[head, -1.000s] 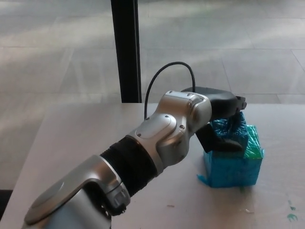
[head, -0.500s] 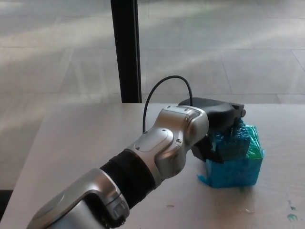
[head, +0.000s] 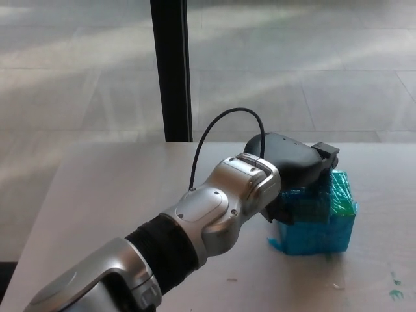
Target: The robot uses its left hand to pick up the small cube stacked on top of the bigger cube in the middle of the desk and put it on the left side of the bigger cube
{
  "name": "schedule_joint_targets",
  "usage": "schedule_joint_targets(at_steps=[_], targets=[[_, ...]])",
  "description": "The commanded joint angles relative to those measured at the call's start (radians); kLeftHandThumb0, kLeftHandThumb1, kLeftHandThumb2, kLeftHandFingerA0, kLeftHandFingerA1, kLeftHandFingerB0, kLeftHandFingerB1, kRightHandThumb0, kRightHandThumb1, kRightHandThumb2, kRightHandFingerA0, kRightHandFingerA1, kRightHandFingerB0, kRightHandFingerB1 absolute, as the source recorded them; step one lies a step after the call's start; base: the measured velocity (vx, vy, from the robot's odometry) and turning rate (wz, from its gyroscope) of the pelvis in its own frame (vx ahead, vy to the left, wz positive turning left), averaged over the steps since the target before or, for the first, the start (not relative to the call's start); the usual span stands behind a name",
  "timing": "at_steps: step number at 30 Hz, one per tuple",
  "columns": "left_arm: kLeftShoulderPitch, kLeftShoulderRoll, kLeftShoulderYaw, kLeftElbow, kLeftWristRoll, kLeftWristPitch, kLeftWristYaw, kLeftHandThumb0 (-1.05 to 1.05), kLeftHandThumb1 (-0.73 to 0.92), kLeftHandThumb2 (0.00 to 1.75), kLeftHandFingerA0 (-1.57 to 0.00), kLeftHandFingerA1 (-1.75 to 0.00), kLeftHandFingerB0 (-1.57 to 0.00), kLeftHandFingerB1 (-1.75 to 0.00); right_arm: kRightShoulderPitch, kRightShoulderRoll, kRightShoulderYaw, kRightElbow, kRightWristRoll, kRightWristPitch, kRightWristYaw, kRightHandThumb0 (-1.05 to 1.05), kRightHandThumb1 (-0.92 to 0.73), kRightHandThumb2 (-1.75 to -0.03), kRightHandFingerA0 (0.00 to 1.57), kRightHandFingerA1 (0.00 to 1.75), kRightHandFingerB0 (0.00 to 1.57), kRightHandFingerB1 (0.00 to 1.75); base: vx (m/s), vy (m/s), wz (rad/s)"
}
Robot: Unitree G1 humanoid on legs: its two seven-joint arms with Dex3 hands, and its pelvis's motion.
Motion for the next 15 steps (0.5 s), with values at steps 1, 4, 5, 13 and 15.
schedule_joint_targets(at_steps=[1, 4, 5, 13, 15], targets=[[0.05, 0.017, 0.002, 0.048, 0.025, -0.086, 0.054, -0.3, 0.72, 0.67, -0.76, -1.33, -0.72, -0.91, -0.038, -0.032, -0.01, -0.022, 0.002, -0.005, -0.026, -0.28, -0.11, -1.26, 0.93, 0.95, 0.76, 0.73, 0.0, 0.0, 0.0], [0.048, 0.016, 0.01, 0.059, 0.023, -0.098, 0.048, -0.3, 0.71, 0.66, -0.79, -1.46, -0.73, -1.04, -0.038, -0.032, -0.01, -0.021, 0.001, -0.005, -0.027, -0.28, -0.12, -1.25, 0.93, 0.95, 0.76, 0.72, 0.0, 0.0, 0.0], [0.041, 0.014, 0.009, 0.063, 0.023, -0.088, 0.023, -0.32, 0.73, 0.65, -0.77, -1.45, -0.71, -1.07, -0.039, -0.031, -0.011, -0.014, 0.002, -0.009, -0.029, -0.29, -0.12, -1.25, 0.93, 0.95, 0.77, 0.73, 0.0, 0.0, 0.0], [-0.024, 0.056, 0.093, 0.076, 0.003, -0.138, 0.031, -0.25, 0.71, 0.69, -0.79, -1.2, -0.73, -0.82, -0.036, -0.025, -0.017, -0.005, 0.008, -0.007, -0.033, -0.31, -0.14, -1.21, 0.94, 0.95, 0.77, 0.73, 0.0, 0.0, 0.0], [-0.036, 0.066, 0.118, 0.066, 0.011, -0.116, 0.037, -0.26, 0.72, 0.69, -0.77, -1.12, -0.73, -0.79, -0.029, -0.026, -0.023, -0.013, 0.013, -0.006, -0.026, -0.32, -0.13, -1.22, 0.92, 0.94, 0.77, 0.74, 0.0, 0.0, 0.0]])
